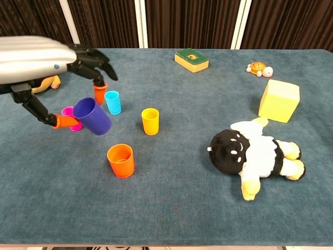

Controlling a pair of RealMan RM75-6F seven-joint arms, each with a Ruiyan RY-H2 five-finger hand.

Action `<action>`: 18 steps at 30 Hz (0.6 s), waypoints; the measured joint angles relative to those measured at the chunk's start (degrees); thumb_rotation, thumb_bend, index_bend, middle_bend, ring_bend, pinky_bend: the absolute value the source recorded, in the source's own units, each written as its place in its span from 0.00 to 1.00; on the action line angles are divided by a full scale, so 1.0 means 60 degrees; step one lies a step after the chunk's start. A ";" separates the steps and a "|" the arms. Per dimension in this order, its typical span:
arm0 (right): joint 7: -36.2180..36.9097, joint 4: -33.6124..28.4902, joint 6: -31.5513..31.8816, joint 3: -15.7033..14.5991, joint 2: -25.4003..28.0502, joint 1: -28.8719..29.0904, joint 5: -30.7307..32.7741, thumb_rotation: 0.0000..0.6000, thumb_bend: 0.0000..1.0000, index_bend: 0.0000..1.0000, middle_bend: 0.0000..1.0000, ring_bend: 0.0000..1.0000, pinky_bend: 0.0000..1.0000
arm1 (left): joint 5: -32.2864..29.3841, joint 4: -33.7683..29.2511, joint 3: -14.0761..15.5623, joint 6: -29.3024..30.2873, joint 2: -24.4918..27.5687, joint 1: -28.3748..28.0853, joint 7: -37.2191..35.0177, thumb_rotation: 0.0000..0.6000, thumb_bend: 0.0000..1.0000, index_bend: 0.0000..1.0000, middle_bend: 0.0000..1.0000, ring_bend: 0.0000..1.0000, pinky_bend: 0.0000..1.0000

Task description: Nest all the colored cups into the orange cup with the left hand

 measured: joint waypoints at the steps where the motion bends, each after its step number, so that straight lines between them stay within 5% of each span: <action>1: 0.0009 -0.0003 0.0012 0.0001 0.0005 -0.0005 -0.0003 1.00 0.37 0.07 0.05 0.07 0.04 | 0.0002 -0.0141 -0.0005 -0.0060 0.0054 -0.0048 0.0018 1.00 0.32 0.46 0.16 0.00 0.01; 18: 0.0097 -0.0016 0.0121 0.0048 0.0054 -0.0054 0.0016 1.00 0.37 0.07 0.05 0.07 0.04 | -0.1411 -0.0298 -0.0167 -0.0895 -0.0233 -0.0608 0.0954 1.00 0.32 0.46 0.15 0.00 0.01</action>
